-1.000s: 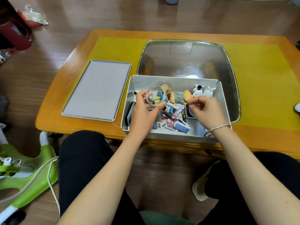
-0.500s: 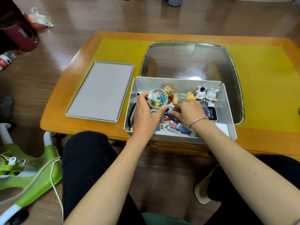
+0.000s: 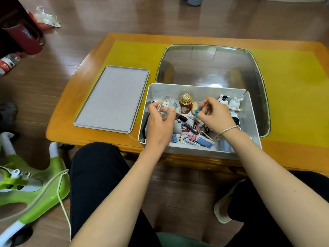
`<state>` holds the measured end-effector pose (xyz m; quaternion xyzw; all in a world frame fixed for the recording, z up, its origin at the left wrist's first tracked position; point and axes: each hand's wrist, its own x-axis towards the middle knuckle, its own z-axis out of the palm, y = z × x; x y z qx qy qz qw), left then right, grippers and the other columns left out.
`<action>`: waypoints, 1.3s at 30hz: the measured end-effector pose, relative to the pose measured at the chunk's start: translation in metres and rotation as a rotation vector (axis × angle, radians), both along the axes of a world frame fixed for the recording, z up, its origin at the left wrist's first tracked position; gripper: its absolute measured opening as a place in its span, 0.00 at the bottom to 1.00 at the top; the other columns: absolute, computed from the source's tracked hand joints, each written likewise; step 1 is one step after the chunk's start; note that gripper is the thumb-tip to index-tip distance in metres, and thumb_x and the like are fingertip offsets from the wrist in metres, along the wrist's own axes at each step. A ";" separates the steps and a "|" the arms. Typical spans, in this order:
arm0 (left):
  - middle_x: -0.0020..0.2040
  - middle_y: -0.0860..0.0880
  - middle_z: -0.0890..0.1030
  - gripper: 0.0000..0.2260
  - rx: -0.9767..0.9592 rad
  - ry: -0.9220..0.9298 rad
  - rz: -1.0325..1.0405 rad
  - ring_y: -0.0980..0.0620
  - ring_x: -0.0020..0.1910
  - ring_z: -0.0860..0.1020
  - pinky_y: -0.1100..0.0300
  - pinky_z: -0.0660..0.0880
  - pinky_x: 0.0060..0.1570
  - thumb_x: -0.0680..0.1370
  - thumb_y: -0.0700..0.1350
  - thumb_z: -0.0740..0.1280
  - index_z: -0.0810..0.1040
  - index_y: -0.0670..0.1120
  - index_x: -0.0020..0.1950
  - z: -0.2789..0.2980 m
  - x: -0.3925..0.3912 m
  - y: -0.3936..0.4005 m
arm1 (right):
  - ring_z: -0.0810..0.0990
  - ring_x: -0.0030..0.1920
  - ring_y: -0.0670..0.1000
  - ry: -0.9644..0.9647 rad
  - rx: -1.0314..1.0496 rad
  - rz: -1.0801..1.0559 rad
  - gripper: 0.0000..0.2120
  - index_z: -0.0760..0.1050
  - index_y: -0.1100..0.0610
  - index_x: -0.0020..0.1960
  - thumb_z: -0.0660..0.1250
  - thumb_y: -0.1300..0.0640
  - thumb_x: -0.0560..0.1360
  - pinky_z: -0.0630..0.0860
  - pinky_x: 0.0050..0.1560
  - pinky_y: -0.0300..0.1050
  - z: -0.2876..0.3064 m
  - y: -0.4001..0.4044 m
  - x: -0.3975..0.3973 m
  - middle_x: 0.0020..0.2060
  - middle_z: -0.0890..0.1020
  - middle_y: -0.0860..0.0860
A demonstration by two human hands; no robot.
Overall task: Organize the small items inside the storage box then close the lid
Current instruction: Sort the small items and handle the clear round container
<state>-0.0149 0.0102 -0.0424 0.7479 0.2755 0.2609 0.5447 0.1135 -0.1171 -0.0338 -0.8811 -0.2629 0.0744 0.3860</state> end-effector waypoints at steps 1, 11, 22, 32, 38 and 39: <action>0.49 0.58 0.73 0.17 0.002 -0.017 0.013 0.68 0.46 0.75 0.70 0.74 0.39 0.78 0.52 0.64 0.63 0.47 0.62 0.001 0.000 0.000 | 0.72 0.33 0.47 -0.018 -0.021 0.024 0.03 0.78 0.60 0.41 0.68 0.62 0.68 0.70 0.40 0.42 0.001 -0.003 0.002 0.33 0.78 0.53; 0.68 0.48 0.66 0.30 0.114 -0.076 0.043 0.51 0.67 0.70 0.57 0.77 0.57 0.74 0.38 0.71 0.61 0.48 0.71 0.002 -0.002 -0.001 | 0.73 0.32 0.41 0.036 -0.392 0.364 0.05 0.84 0.57 0.44 0.74 0.56 0.70 0.70 0.34 0.29 0.001 -0.012 0.001 0.34 0.82 0.48; 0.72 0.47 0.63 0.30 0.091 -0.085 0.066 0.52 0.68 0.68 0.55 0.78 0.57 0.77 0.44 0.68 0.56 0.48 0.75 0.001 -0.002 -0.001 | 0.74 0.35 0.40 0.008 -0.334 0.398 0.05 0.84 0.56 0.44 0.71 0.56 0.72 0.66 0.36 0.28 -0.008 -0.011 -0.011 0.40 0.84 0.50; 0.68 0.47 0.69 0.30 -0.051 -0.118 0.089 0.53 0.65 0.72 0.63 0.78 0.53 0.76 0.42 0.70 0.59 0.47 0.74 0.005 -0.004 0.002 | 0.78 0.44 0.47 0.003 -0.449 0.512 0.09 0.83 0.56 0.46 0.74 0.52 0.69 0.74 0.48 0.40 -0.011 0.006 -0.023 0.43 0.84 0.50; 0.66 0.50 0.71 0.29 0.035 -0.034 0.047 0.54 0.61 0.74 0.65 0.77 0.52 0.73 0.48 0.73 0.65 0.49 0.70 0.002 -0.002 0.005 | 0.73 0.30 0.39 0.057 -0.073 0.146 0.07 0.80 0.54 0.36 0.74 0.51 0.68 0.65 0.32 0.28 0.001 -0.015 -0.017 0.28 0.77 0.44; 0.66 0.51 0.71 0.29 0.062 -0.008 0.027 0.55 0.60 0.74 0.64 0.77 0.53 0.72 0.49 0.74 0.66 0.49 0.70 0.001 -0.001 0.005 | 0.73 0.29 0.37 0.053 0.007 0.086 0.08 0.80 0.54 0.35 0.74 0.52 0.69 0.65 0.32 0.26 0.003 -0.018 -0.018 0.28 0.78 0.45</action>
